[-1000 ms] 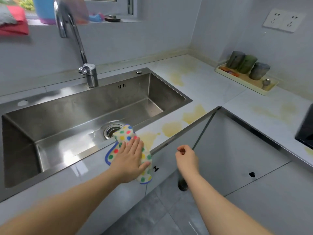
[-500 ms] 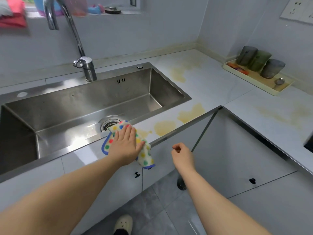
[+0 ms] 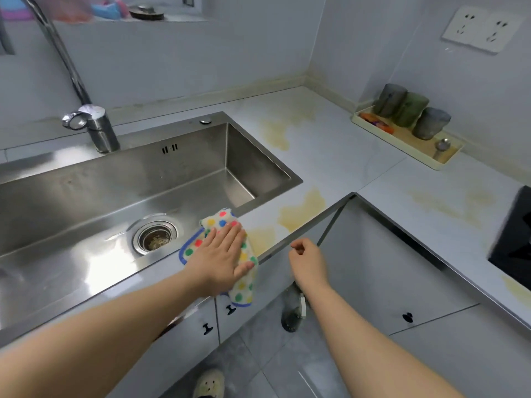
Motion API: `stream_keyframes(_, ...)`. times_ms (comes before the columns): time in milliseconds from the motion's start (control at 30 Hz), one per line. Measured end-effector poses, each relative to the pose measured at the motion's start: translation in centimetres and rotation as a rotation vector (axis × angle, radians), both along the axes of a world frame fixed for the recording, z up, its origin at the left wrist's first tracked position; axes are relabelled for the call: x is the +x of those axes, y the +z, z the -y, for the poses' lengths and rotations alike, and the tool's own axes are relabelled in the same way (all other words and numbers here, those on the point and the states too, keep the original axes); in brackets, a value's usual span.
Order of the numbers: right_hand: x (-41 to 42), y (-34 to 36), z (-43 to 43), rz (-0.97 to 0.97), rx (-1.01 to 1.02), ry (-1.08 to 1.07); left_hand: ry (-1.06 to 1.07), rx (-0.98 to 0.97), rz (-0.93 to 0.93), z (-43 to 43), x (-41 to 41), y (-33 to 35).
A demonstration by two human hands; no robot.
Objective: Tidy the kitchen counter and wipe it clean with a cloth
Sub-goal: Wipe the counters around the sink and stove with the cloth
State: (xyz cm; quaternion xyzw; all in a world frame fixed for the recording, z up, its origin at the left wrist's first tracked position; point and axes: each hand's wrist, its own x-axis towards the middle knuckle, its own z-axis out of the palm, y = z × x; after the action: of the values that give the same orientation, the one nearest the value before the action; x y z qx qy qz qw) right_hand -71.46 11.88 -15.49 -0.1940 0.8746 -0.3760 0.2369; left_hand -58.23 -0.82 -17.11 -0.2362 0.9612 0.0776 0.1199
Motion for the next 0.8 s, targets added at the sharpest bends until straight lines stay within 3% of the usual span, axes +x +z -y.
stream_keyframes(133,-1.5,0.2,1.0,-0.030,-0.002,-0.068,0.071,-0.016,-0.048,0.0,-3.0,0.0)
stream_keyframes(300,-3.6,0.3,1.8,-0.065,-0.007,-0.140,-0.096,-0.039,-0.048,1.2,-4.4,-0.2)
stream_keyframes(433,-5.0,0.2,1.9,-0.083,-0.034,-0.191,0.023,-0.031,-0.040,0.7,-6.7,0.2)
stream_keyframes(533,-6.1,0.1,1.4,-0.088,0.006,-0.180,-0.087,-0.030,-0.048,1.0,-7.1,-0.2)
stream_keyframes(700,-9.6,0.3,1.4,-0.113,0.025,-0.141,0.084,-0.027,-0.041,0.3,-9.9,-0.1)
stream_keyframes(800,-11.7,0.7,0.9,-0.149,0.070,-0.059,-0.046,-0.030,-0.032,-0.3,-10.8,-0.3)
